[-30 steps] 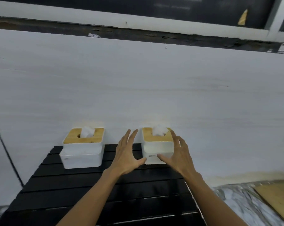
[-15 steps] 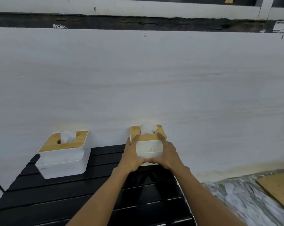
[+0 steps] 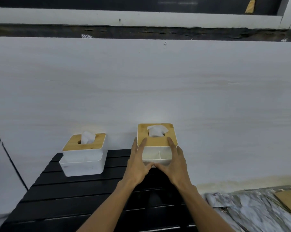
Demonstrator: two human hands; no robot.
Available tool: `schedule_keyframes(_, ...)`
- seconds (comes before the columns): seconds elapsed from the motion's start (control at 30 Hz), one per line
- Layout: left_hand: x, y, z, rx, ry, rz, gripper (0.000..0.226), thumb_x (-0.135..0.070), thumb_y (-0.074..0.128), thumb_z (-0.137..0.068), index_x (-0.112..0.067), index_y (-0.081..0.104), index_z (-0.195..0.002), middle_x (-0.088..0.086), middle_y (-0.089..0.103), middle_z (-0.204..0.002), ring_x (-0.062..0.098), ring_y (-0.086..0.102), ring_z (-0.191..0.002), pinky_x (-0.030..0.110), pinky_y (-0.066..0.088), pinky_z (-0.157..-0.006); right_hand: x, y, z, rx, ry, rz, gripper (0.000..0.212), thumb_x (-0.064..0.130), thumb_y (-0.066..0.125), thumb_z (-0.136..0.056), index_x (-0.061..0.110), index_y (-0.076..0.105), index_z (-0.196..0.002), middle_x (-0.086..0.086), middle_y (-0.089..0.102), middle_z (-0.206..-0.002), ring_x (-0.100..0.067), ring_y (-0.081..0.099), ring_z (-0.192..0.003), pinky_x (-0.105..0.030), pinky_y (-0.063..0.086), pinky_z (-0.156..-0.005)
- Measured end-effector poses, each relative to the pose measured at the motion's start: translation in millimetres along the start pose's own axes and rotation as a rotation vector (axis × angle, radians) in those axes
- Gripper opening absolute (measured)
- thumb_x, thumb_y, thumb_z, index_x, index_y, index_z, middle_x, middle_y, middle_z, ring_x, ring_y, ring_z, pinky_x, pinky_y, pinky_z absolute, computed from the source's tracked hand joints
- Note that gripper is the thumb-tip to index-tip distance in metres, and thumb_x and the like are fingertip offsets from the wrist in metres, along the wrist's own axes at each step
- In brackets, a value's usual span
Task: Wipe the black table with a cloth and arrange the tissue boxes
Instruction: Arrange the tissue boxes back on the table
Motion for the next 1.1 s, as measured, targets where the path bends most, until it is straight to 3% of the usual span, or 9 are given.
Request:
schedule_keyframes(0.1, 1.7, -20.6, 6.5, -0.047, 0.021, -0.002, 0.096, -0.022, 0.079, -0.079, -0.045, 0.018, -0.149, -0.013, 0.001, -0.162, 0.011, 0.023, -0.144, 0.031, 0.038, -0.111, 19.3, 8.6, 1.8, -0.028, -0.040, -0.027, 0.113, 0.057, 0.082, -0.071, 0.050, 0.007, -0.155, -0.003, 0.033, -0.152, -0.020, 0.046, -0.130, -0.030, 0.043, -0.098)
schedule_keyframes(0.23, 16.2, -38.4, 7.6, -0.057, 0.003, -0.016, 0.096, -0.025, 0.080, -0.077, -0.043, 0.019, -0.149, -0.011, 0.004, -0.162, 0.009, 0.026, -0.142, 0.019, 0.032, -0.105, 35.7, 25.4, 0.9, 0.021, -0.060, -0.032, 0.112, 0.053, 0.083, -0.072, 0.046, 0.009, -0.156, -0.003, 0.033, -0.150, -0.008, 0.040, -0.120, -0.024, 0.038, -0.094)
schedule_keyframes(0.53, 59.9, -48.7, 6.9, -0.028, -0.106, -0.022, 0.096, -0.031, 0.078, -0.071, -0.039, 0.022, -0.149, -0.003, 0.015, -0.158, 0.016, 0.032, -0.138, 0.035, 0.037, -0.110, 38.8, 64.7, -6.5, 0.143, -0.016, 0.041, 0.118, 0.056, 0.084, -0.068, 0.039, 0.010, -0.158, -0.006, 0.033, -0.151, -0.024, 0.044, -0.132, -0.038, 0.044, -0.101)
schedule_keyframes(1.1, 78.9, -46.2, -4.7, 0.034, -0.171, -0.028, 0.099, -0.032, 0.077, -0.066, -0.034, 0.023, -0.150, -0.007, 0.015, -0.158, 0.014, 0.028, -0.140, 0.039, 0.036, -0.111, 29.6, 78.6, -18.1, 0.208, 0.056, 0.081, 0.111, 0.051, 0.084, -0.070, 0.037, 0.014, -0.155, -0.008, 0.040, -0.144, -0.027, 0.047, -0.127, -0.037, 0.041, -0.099)
Point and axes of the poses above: each hand's wrist, its own z-axis away from the middle knuckle, its own y-axis out of the palm, x = y × z, the point moved 8 cm from there along -z, towards the middle knuckle
